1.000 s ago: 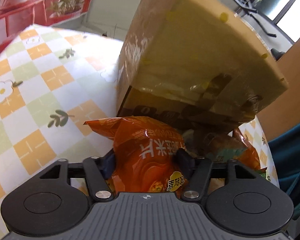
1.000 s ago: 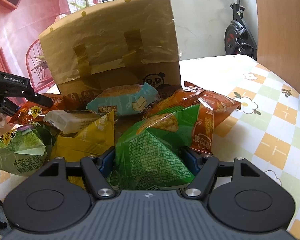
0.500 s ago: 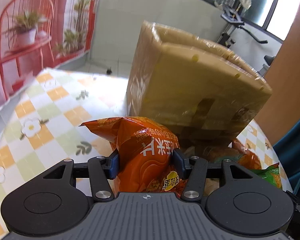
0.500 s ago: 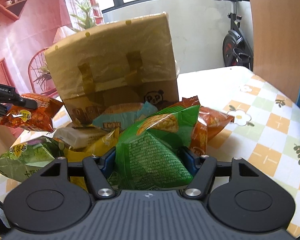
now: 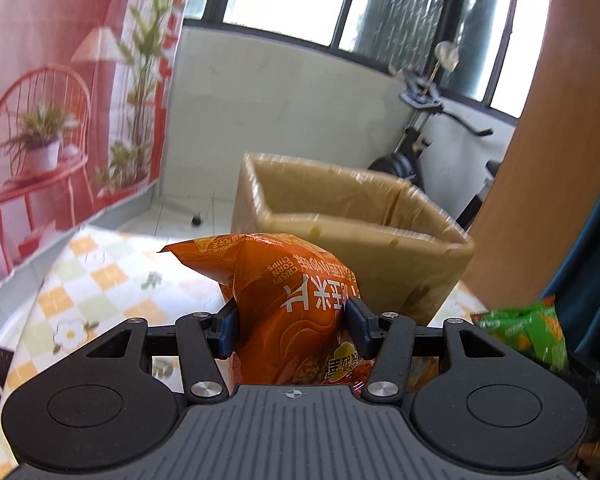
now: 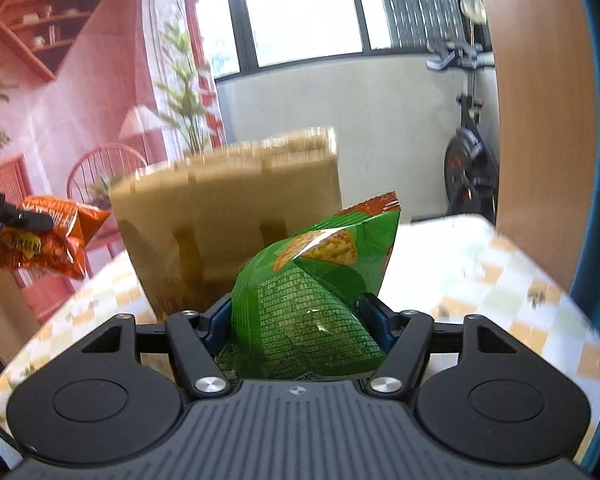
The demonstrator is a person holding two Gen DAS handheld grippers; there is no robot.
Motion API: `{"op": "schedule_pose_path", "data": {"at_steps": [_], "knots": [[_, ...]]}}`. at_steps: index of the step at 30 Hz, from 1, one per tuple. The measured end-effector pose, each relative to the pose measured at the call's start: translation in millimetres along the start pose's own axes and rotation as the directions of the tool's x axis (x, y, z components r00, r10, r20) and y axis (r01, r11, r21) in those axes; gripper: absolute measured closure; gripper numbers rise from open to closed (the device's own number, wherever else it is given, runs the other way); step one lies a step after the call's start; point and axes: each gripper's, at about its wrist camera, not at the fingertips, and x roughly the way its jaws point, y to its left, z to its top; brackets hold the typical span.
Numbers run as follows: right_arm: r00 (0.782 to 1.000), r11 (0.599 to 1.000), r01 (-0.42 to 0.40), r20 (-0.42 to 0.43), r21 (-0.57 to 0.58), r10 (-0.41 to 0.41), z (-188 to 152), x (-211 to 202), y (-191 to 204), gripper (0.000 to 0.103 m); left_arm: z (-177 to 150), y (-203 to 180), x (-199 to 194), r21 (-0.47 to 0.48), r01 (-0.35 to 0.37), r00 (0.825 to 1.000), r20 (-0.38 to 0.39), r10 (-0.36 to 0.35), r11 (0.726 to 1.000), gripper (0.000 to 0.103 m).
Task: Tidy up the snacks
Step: 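Lift both held bags and carry them over the cardboard box, then open both grippers to drop the bags into the box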
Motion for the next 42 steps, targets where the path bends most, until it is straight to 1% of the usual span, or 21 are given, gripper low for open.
{"op": "schedule_pose_path", "data": {"at_steps": [5, 11, 16, 20, 22, 24, 28, 30, 32, 36, 40, 42], "knots": [[0.996, 1.0, -0.021, 0.085, -0.012, 0.022, 39.3, 3.6, 0.7, 0.035, 14.1, -12.9, 4.9, 0.03, -0.001, 0.998, 0.059, -0.001, 1.0, 0.046], [0.984, 0.999, -0.042, 0.173, -0.022, 0.045, 83.3, 22.1, 3.0, 0.035, 31.5, -23.8, 19.4, 0.052, 0.008, 0.994, 0.108, -0.013, 0.999, 0.046], [0.972, 0.997, -0.071, 0.221, -0.018, 0.073, 110.1, 51.4, 6.2, 0.035, 49.1, -35.0, 35.2, 0.088, 0.001, 0.989, 0.148, -0.014, 0.996, 0.046], [0.965, 0.995, -0.097, 0.243, -0.024, 0.1, 126.9, 77.7, 9.7, 0.035, 63.7, -41.8, 49.8, 0.086, 0.026, 0.984, 0.176, -0.041, 0.996, 0.046], [0.961, 0.994, -0.105, 0.254, -0.037, 0.111, 135.1, 92.8, 12.6, 0.035, 70.9, -44.8, 59.3, 0.093, 0.023, 0.981, 0.191, -0.04, 0.995, 0.046], [0.956, 0.993, -0.107, 0.269, -0.043, 0.115, 143.1, 106.8, 14.2, 0.035, 75.9, -48.7, 69.3, 0.091, 0.008, 0.978, 0.207, -0.026, 0.996, 0.046], [0.951, 0.994, -0.086, 0.293, -0.074, 0.104, 149.1, 137.1, 22.1, 0.035, 81.2, -49.4, 88.2, 0.082, 0.008, 0.976, 0.214, -0.025, 0.997, 0.046], [0.953, 0.993, -0.082, 0.286, -0.08, 0.102, 149.1, 152.6, 24.5, 0.035, 81.5, -51.8, 100.6, 0.09, -0.009, 0.981, 0.195, -0.008, 0.996, 0.046], [0.96, 0.994, -0.081, 0.262, -0.071, 0.097, 148.5, 169.7, 24.1, 0.035, 82.3, -52.0, 111.2, 0.087, -0.014, 0.985, 0.172, -0.001, 0.996, 0.046], [0.98, 0.997, -0.066, 0.188, -0.039, 0.072, 143.9, 201.5, 19.7, 0.035, 82.7, -46.3, 126.3, 0.075, -0.012, 0.991, 0.134, 0.002, 0.997, 0.046], [0.989, 0.997, -0.075, 0.126, -0.024, 0.077, 134.6, 218.5, 17.4, 0.035, 80.8, -44.7, 136.8, 0.098, -0.011, 0.996, 0.094, 0.001, 0.995, 0.045], [0.992, 0.997, -0.066, 0.104, -0.028, 0.069, 132.0, 223.2, 17.1, 0.034, 78.4, -45.9, 140.4, 0.112, -0.016, 0.997, 0.074, 0.008, 0.994, 0.045]]}}
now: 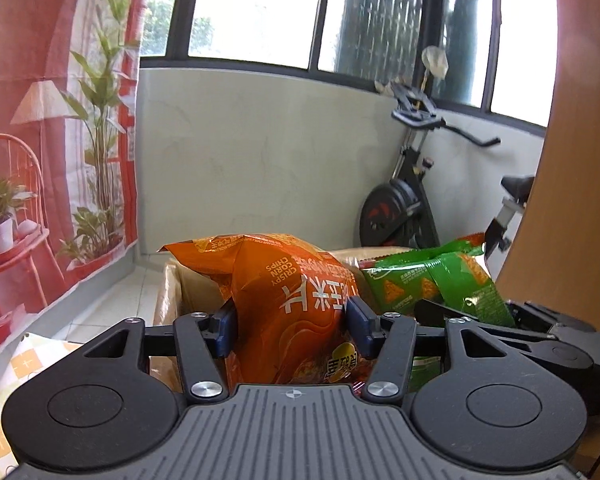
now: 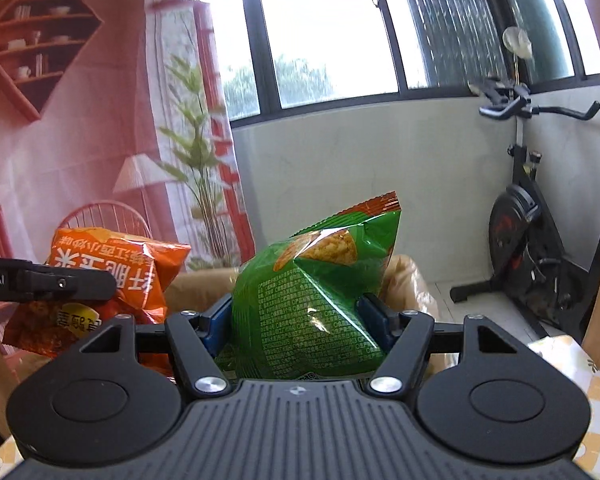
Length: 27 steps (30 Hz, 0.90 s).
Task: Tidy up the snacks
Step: 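Open both grippers to drop the bags into the box, then reach the left gripper to the green vegetable cracker bag and grasp it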
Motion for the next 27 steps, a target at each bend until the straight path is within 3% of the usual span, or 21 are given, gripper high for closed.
{"op": "schedule_pose_path", "data": {"at_steps": [3, 5, 9, 27], "knots": [[0.999, 1.0, -0.001, -0.034, -0.008, 0.001, -2.6, 4.0, 1.3, 0.033, -3.3, 0.5, 3.2, 0.008, -0.011, 1.0, -0.024, 0.012, 1.0, 0.037], [0.998, 1.0, -0.006, -0.069, -0.006, 0.005, -4.5, 5.3, 2.4, 0.032, -2.0, 3.5, 5.0, 0.004, -0.037, 0.998, -0.044, 0.037, 0.999, 0.022], [0.995, 1.0, 0.029, -0.099, -0.006, -0.029, -6.1, 1.3, -0.3, 0.021, -1.4, 8.2, -7.6, -0.002, -0.069, 0.997, -0.034, 0.069, 0.998, 0.022], [0.999, 0.999, 0.015, -0.046, 0.045, -0.013, -11.4, -92.0, 6.0, 0.02, -18.3, 12.8, -104.5, 0.026, -0.082, 0.997, 0.014, 0.081, 0.996, 0.022]]}}
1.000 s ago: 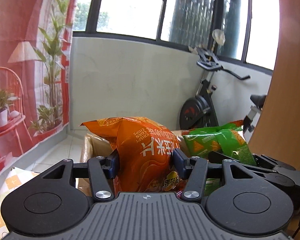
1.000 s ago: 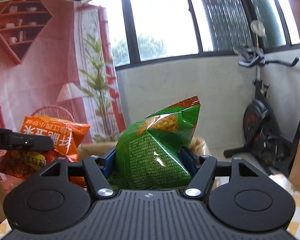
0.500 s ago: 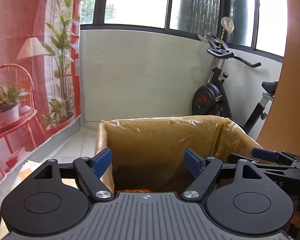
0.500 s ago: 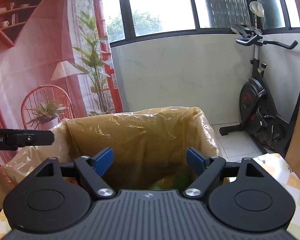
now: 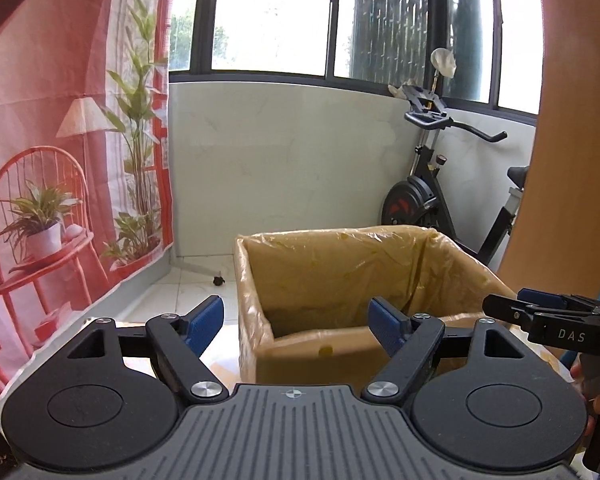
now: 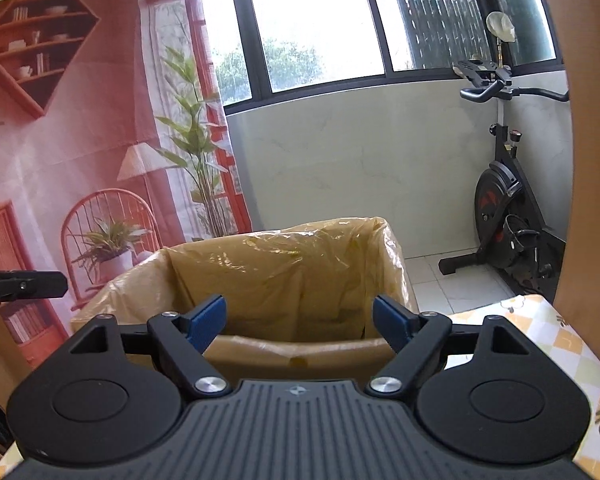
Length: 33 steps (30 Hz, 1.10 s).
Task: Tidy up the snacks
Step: 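Reach the left gripper to the green vegetable cracker bag and grasp it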
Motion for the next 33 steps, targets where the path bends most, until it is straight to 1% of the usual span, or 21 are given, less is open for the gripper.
{"op": "schedule_pose_path", "data": {"at_steps": [6, 8, 13, 17, 21, 24, 28, 31, 33], "knots": [[1.0, 1.0, -0.001, -0.005, 0.018, 0.002, -23.6, -33.5, 6.4, 0.02, -20.2, 3.4, -24.9, -0.02, 0.013, 1.0, -0.005, -0.013, 1.0, 0.022], [1.0, 1.0, -0.003, -0.01, 0.03, 0.004, -33.9, -42.9, 8.0, 0.02, -29.4, 5.7, -30.0, -0.039, 0.014, 1.0, -0.018, -0.015, 0.999, 0.021], [0.999, 0.998, 0.018, -0.038, 0.058, -0.016, -58.7, -56.7, 10.2, 0.02, -61.5, 9.6, -34.4, -0.117, 0.017, 0.995, -0.094, -0.028, 0.993, 0.016], [0.998, 0.997, 0.047, -0.051, 0.053, -0.044, -78.5, -66.7, 15.3, 0.02, -93.3, 15.0, -32.8, -0.195, 0.01, 0.983, -0.176, -0.045, 0.981, 0.016], [0.996, 0.998, 0.039, -0.087, 0.053, -0.034, -100.1, -72.1, 22.2, 0.02, -119.1, 21.5, -36.5, -0.266, -0.011, 0.976, -0.212, -0.048, 0.964, 0.016], [0.992, 0.998, 0.05, -0.119, 0.039, -0.045, -118.3, -74.1, 27.8, 0.02, -132.9, 26.9, -38.6, -0.282, -0.026, 0.968, -0.247, -0.047, 0.959, 0.015], [0.984, 0.999, 0.015, -0.181, 0.053, -0.005, -140.1, -78.4, 34.1, 0.02, -149.0, 29.9, -50.6, -0.299, -0.023, 0.961, -0.268, -0.061, 0.954, 0.015], [0.978, 0.999, -0.011, -0.206, 0.047, 0.021, -149.1, -81.7, 41.5, 0.02, -159.0, 30.3, -58.6, -0.319, -0.007, 0.957, -0.275, -0.085, 0.948, 0.015], [0.974, 0.999, -0.028, -0.222, 0.042, 0.037, -152.8, -83.2, 45.3, 0.02, -167.4, 25.8, -66.1, -0.316, 0.006, 0.955, -0.28, -0.099, 0.949, 0.015]]}}
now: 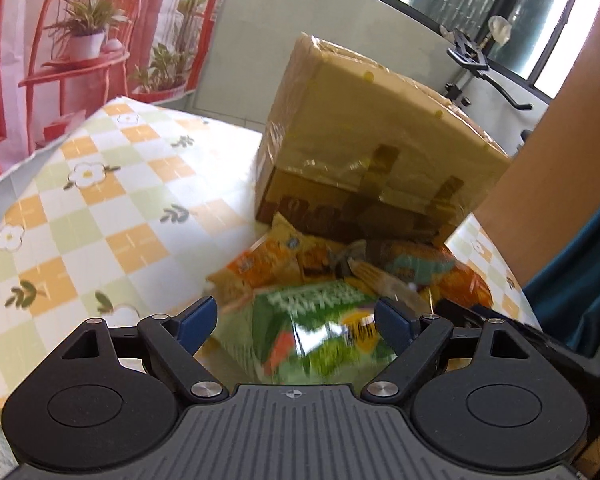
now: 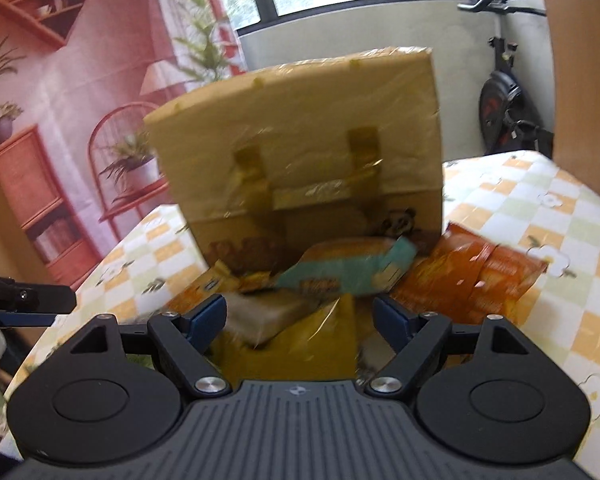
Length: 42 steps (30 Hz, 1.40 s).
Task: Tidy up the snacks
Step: 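Reach the left gripper to the green vegetable cracker bag and grasp it, then lift the green vegetable cracker bag from the pile with the left gripper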
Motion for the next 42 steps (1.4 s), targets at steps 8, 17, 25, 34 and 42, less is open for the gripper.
{"op": "schedule_pose_path", "data": {"at_steps": [8, 17, 25, 34, 42], "knots": [[0.998, 0.995, -0.052, -0.04, -0.081, 0.048, -7.5, -3.3, 27.3, 0.02, -23.2, -6.2, -8.4, 0.04, 0.04, 0.999, 0.004, -0.04, 0.998, 0.016], [0.99, 0.975, -0.118, -0.094, -0.19, 0.101, -18.5, 1.2, 54.0, 0.02, -30.2, 3.4, 2.2, 0.01, 0.095, 0.995, -0.044, -0.094, 0.995, 0.037], [0.983, 0.964, -0.157, -0.125, -0.213, 0.132, -23.3, 6.7, 58.0, 0.027, -33.3, 10.9, 8.3, -0.022, 0.122, 0.99, -0.061, -0.123, 0.992, 0.046], [0.96, 0.94, -0.25, -0.189, -0.233, 0.208, -31.5, 12.0, 68.2, 0.042, -34.6, 20.6, 20.4, -0.071, 0.081, 0.989, -0.119, -0.089, 0.994, 0.052], [0.948, 0.948, -0.262, -0.231, -0.182, 0.218, -36.8, 20.6, 63.4, 0.044, -38.8, 25.3, 30.1, -0.089, 0.088, 0.983, -0.152, -0.101, 0.992, 0.052]]}}
